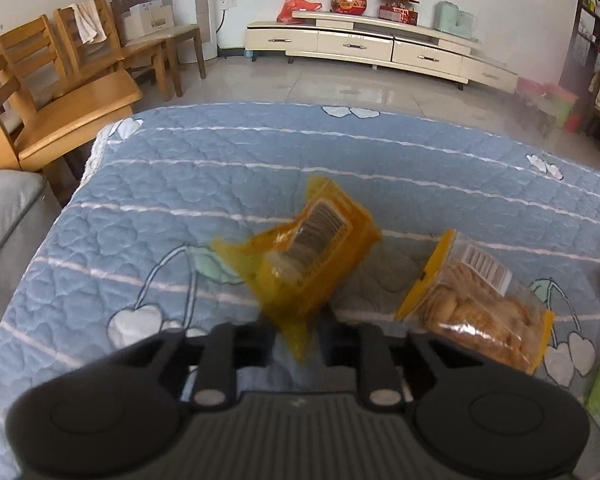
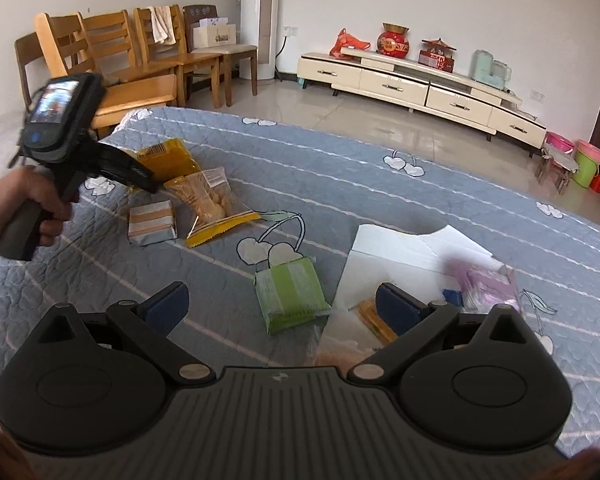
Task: Organize snacks
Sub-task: 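Grasp yellow barcode packet with left tool while right tool grasps green striped pack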
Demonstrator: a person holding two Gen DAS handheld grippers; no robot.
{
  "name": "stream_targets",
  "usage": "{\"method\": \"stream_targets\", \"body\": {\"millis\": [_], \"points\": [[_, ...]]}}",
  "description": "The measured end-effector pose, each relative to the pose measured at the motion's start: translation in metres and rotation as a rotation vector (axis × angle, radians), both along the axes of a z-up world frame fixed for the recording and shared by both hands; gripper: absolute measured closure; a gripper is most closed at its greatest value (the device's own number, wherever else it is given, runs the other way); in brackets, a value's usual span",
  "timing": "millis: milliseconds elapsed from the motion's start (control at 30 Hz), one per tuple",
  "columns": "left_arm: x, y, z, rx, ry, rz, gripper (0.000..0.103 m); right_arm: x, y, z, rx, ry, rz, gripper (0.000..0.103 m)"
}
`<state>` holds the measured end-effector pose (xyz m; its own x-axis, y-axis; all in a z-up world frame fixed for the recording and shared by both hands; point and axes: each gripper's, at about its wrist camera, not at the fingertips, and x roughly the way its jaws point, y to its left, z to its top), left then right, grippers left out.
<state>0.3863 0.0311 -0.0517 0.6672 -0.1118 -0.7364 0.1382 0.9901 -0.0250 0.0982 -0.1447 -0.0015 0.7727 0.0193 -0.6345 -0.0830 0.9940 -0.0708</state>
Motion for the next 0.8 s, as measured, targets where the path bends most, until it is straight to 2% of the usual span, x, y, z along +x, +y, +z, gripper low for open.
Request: {"method": "stream_targets", "body": {"millis": [133, 200, 233, 267, 333, 400, 500, 533, 600, 633, 667, 767, 800], "points": [[-0.019, 0.012, 0.01, -0.016, -0.036, -0.01, 0.088, 0.017, 0.002, -0.002, -0.025, 0.026, 0.025, 0.0], [-0.026, 0.017, 0.013, -0.004, -0.05, -0.028, 0.085, 0.022, 0.003, -0.003, -0.044, 0.029, 0.03, 0.0], [-0.027, 0.018, 0.014, 0.015, -0.061, -0.039, 0.067, 0.023, 0.003, -0.003, -0.041, 0.029, 0.031, 0.0], [-0.026, 0.019, 0.014, 0.035, -0.077, -0.051, 0.032, 0.024, 0.004, -0.001, -0.032, 0.025, 0.035, 0.0], [-0.024, 0.018, 0.016, 0.088, -0.137, -0.067, 0.003, 0.023, 0.004, 0.0, -0.025, 0.017, 0.043, 0.0], [-0.015, 0.014, 0.017, 0.127, -0.167, -0.098, 0.003, 0.022, 0.006, -0.001, -0.027, 0.012, 0.053, 0.0], [0.006, 0.005, 0.011, 0.148, -0.138, -0.131, 0.004, 0.024, 0.006, -0.003, -0.036, 0.026, 0.064, 0.0], [0.011, 0.002, 0.009, 0.153, -0.129, -0.136, 0.008, 0.026, 0.005, -0.004, -0.043, 0.028, 0.062, 0.0], [0.022, -0.003, 0.001, 0.155, -0.09, -0.147, 0.023, 0.031, 0.002, -0.005, -0.048, 0.037, 0.06, 0.0], [0.025, -0.004, -0.004, 0.153, -0.069, -0.149, 0.044, 0.033, 0.001, -0.006, -0.049, 0.044, 0.061, 0.0], [0.026, -0.004, -0.008, 0.137, -0.052, -0.144, 0.053, 0.036, 0.0, -0.007, -0.053, 0.05, 0.063, 0.0], [0.022, 0.004, -0.006, 0.068, -0.046, -0.111, 0.064, 0.044, -0.004, -0.012, -0.067, 0.066, 0.074, 0.0], [0.02, 0.006, -0.005, 0.065, -0.048, -0.1, 0.064, 0.047, -0.005, -0.014, -0.068, 0.071, 0.081, 0.0]]}}
